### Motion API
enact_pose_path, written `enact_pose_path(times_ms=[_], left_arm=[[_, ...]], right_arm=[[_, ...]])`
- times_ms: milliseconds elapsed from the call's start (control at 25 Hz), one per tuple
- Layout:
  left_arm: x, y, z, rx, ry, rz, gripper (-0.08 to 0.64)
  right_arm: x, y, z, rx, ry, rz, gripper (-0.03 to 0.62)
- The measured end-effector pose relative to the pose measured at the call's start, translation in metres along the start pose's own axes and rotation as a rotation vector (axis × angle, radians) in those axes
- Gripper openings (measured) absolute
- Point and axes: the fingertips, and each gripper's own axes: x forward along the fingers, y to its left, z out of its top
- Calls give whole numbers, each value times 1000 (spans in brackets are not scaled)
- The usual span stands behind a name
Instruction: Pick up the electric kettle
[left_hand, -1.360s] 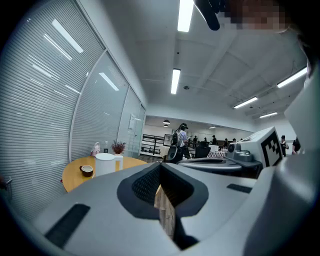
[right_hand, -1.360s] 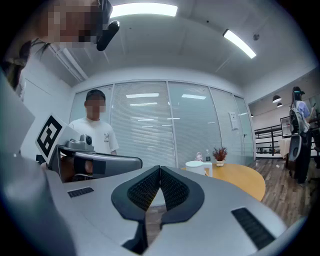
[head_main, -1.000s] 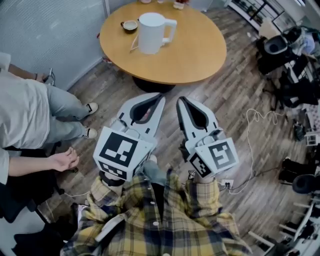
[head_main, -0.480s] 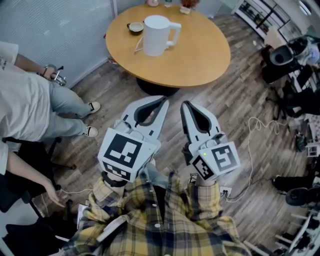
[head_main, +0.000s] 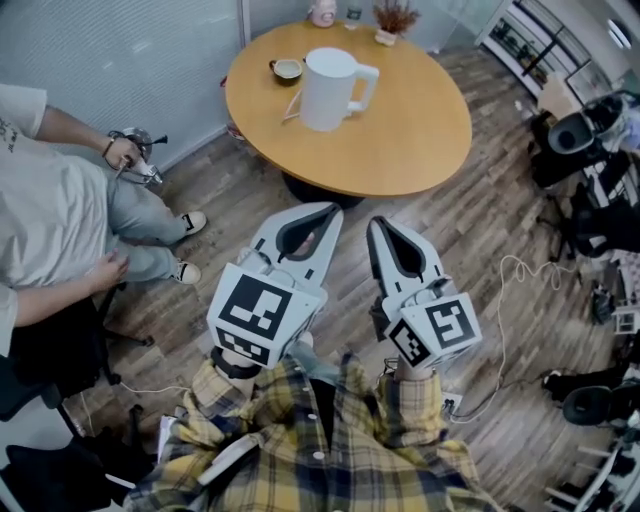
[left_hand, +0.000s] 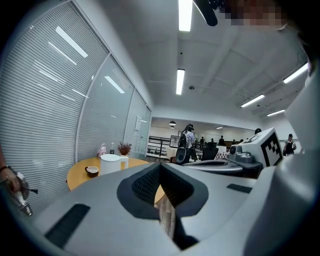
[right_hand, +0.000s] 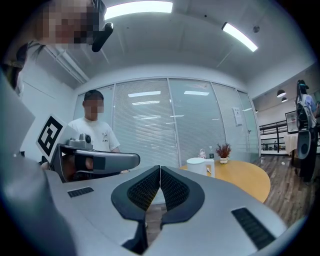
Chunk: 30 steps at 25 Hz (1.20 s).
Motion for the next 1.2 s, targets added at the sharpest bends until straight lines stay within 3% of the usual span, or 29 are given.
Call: enact_pose_path(times_ms=[760, 1200], left_arm=[[92, 167, 34, 15, 18, -69, 2], [117, 199, 29, -4, 43, -108, 2]], right_arm=[[174, -51, 23, 15, -10, -99, 32], [203, -69, 17, 37, 18, -169, 32]])
